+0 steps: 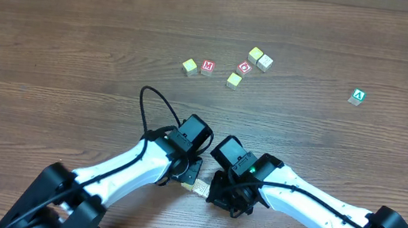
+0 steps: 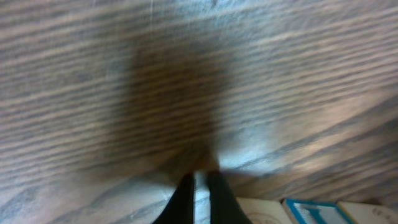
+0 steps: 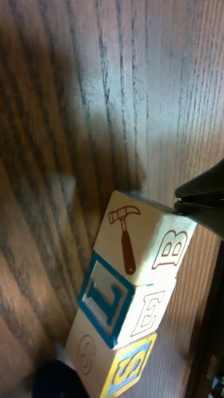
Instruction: Flip 3 blocks
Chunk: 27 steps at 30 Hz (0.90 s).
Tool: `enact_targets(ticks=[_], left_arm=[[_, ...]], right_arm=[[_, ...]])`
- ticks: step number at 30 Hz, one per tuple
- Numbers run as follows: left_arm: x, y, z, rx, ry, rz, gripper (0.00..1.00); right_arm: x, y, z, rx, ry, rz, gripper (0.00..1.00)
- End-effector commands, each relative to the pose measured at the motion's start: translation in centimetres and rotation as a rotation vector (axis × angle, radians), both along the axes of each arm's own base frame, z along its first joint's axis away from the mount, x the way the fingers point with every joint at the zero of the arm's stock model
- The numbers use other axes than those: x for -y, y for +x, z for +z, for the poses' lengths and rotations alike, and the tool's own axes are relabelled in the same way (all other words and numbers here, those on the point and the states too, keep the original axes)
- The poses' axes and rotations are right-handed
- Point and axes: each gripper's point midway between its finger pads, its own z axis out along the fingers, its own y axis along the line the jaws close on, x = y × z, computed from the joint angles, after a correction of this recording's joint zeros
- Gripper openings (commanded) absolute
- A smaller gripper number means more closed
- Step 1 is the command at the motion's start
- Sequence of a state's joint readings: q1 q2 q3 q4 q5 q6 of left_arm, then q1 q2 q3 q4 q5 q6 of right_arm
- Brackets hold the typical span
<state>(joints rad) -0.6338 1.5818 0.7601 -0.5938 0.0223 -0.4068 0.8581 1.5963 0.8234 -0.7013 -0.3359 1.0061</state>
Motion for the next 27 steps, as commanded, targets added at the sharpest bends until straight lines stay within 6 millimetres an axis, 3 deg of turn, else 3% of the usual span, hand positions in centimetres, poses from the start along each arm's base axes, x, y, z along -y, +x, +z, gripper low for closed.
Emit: enact_targets(ticks=[1,27], left_arm=[[0.6,-1.3,-1.5,-0.078,-0.028,-0.037,0.04],[1.4,-0.9,-1.6,-0.069,-0.06,-0.04,0.04]], right_arm=[[-0.4,0.0,0.1,0.002,0.012,-0.004,0.04],[-1.1,-1.0,0.1,-0.017,0.0,-0.038,0.04]])
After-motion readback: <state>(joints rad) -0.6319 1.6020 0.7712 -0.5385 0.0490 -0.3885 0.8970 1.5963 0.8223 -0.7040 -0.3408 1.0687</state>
